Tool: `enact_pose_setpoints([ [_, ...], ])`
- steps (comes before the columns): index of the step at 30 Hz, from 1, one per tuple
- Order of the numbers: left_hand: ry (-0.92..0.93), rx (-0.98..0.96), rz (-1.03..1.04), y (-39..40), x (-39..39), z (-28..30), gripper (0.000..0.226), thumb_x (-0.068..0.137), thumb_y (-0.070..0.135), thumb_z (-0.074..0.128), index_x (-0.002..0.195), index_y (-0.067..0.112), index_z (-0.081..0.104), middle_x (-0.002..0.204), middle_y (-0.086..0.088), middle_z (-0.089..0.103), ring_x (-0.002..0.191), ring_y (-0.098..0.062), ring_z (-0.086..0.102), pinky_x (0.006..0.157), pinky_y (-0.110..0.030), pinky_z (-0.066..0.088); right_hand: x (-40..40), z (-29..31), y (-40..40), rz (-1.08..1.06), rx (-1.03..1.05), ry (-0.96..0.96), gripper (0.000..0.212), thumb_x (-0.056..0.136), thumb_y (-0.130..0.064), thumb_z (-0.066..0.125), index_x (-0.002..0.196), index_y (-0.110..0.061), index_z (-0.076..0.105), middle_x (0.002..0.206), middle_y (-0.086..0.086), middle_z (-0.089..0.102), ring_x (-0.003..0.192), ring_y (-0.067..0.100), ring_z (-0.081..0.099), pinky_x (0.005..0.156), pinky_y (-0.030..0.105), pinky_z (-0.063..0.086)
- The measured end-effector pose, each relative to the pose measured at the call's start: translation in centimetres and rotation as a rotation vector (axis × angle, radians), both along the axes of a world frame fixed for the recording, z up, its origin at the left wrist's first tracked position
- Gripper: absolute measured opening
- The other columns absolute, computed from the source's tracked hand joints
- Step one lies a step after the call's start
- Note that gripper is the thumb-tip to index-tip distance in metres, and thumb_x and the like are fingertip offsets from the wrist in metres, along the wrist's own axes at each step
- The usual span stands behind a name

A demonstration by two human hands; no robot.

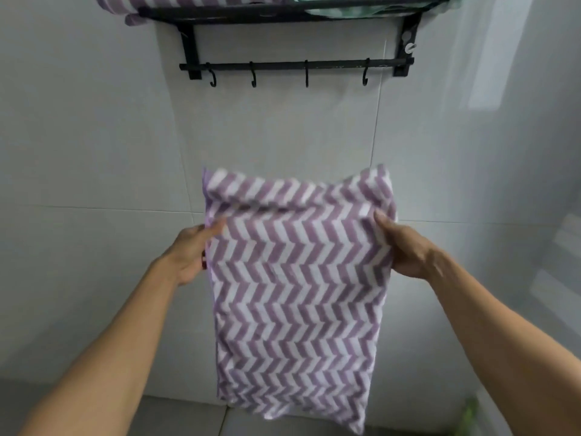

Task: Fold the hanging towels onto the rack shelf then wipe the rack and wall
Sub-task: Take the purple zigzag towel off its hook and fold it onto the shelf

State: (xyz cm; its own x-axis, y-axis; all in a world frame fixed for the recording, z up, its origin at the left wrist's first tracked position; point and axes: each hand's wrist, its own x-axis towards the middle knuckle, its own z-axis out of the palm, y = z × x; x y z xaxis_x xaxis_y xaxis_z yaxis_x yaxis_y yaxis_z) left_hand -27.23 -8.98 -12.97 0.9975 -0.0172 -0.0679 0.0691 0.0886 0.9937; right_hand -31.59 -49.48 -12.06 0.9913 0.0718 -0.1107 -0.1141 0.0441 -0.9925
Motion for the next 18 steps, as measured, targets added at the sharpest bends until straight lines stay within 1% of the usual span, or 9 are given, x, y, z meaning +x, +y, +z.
enact_pose_setpoints([
  [2, 0.081, 0.170, -0.080, 0.1, -1.5, -2.4, 0.079, 0.052, 0.054, 0.093, 0.111, 0.006, 0.071, 0.107, -0.012, 0.077, 0.100, -0.032, 0.073, 0.085, -0.042, 0.058, -1.4, -2.1, -0.4, 0.129, -0.101, 0.102, 0.081, 0.067, -0.041, 0.091, 0.137, -0.015, 0.056, 0.130, 0.007, 0.069, 0.117, 0.032, 0.068, 0.104, 0.053, 0.050],
  [4, 0.123, 0.164, -0.047, 0.0, -2.0, -4.6, 0.069, 0.051, 0.047, 0.094, 0.103, 0.006, 0.072, 0.107, -0.015, 0.076, 0.088, -0.029, 0.073, 0.075, -0.036, 0.056, -2.1, -4.3, -0.7, 0.144, -0.101, 0.152, 0.068, 0.077, -0.023, 0.083, 0.137, -0.007, 0.057, 0.126, 0.012, 0.071, 0.116, 0.034, 0.068, 0.105, 0.054, 0.049],
  [6, 0.101, 0.011, 0.022, 0.2, -1.3, -4.8, 0.062, 0.054, 0.039, 0.095, 0.100, 0.005, 0.073, 0.111, -0.019, 0.074, 0.084, -0.028, 0.073, 0.070, -0.035, 0.057, -2.0, -4.9, -0.8, 0.055, 0.033, 0.120, 0.064, 0.084, -0.031, 0.076, 0.137, 0.000, 0.058, 0.125, 0.016, 0.071, 0.117, 0.036, 0.067, 0.108, 0.054, 0.047],
  [8, 0.076, -0.127, -0.063, 0.4, -0.4, -3.6, 0.081, 0.036, 0.045, 0.101, 0.101, 0.004, 0.077, 0.112, -0.018, 0.074, 0.093, -0.029, 0.075, 0.072, -0.038, 0.060, -1.9, -4.3, -0.6, 0.059, 0.152, 0.090, 0.067, 0.087, -0.049, 0.072, 0.136, -0.004, 0.061, 0.129, 0.018, 0.068, 0.122, 0.038, 0.063, 0.109, 0.053, 0.044],
  [10, 0.052, -0.064, -0.149, 0.3, -0.8, -3.4, 0.086, 0.026, 0.048, 0.102, 0.097, 0.003, 0.079, 0.107, -0.018, 0.076, 0.089, -0.029, 0.075, 0.071, -0.038, 0.062, -2.3, -4.7, -0.1, 0.108, 0.064, 0.108, 0.082, 0.064, -0.052, 0.090, 0.125, -0.003, 0.069, 0.127, 0.022, 0.068, 0.115, 0.040, 0.066, 0.103, 0.052, 0.049],
  [12, 0.078, 0.024, -0.078, 0.0, -1.1, -3.9, 0.078, 0.038, 0.042, 0.101, 0.099, 0.000, 0.076, 0.104, -0.020, 0.076, 0.083, -0.028, 0.075, 0.070, -0.036, 0.061, -2.4, -5.3, 0.3, 0.083, 0.006, 0.118, 0.084, 0.046, -0.044, 0.101, 0.110, 0.004, 0.074, 0.123, 0.027, 0.068, 0.103, 0.038, 0.072, 0.092, 0.048, 0.057],
  [15, 0.093, -0.058, 0.011, 0.3, -0.7, -3.8, 0.050, 0.071, 0.028, 0.086, 0.109, -0.003, 0.071, 0.107, -0.020, 0.075, 0.086, -0.028, 0.074, 0.071, -0.035, 0.061, -2.2, -5.1, 0.7, -0.006, 0.120, 0.090, 0.056, 0.077, -0.035, 0.080, 0.116, 0.004, 0.070, 0.121, 0.024, 0.070, 0.102, 0.036, 0.071, 0.092, 0.046, 0.057],
  [16, 0.104, -0.042, -0.018, 0.4, -0.7, -3.7, 0.050, 0.072, 0.026, 0.084, 0.110, -0.003, 0.071, 0.109, -0.021, 0.074, 0.088, -0.028, 0.074, 0.073, -0.035, 0.062, -2.4, -4.6, 0.8, 0.008, 0.117, 0.096, 0.054, 0.080, -0.033, 0.076, 0.118, 0.004, 0.069, 0.120, 0.023, 0.071, 0.105, 0.037, 0.070, 0.093, 0.047, 0.056],
  [18, 0.143, 0.047, -0.035, 0.4, -1.2, -3.9, 0.045, 0.072, 0.017, 0.084, 0.109, -0.005, 0.070, 0.112, -0.023, 0.073, 0.087, -0.028, 0.073, 0.074, -0.034, 0.060, -2.3, -4.1, 0.4, 0.039, 0.026, 0.095, 0.060, 0.070, -0.030, 0.085, 0.115, 0.008, 0.070, 0.119, 0.025, 0.071, 0.104, 0.038, 0.072, 0.086, 0.043, 0.060],
])
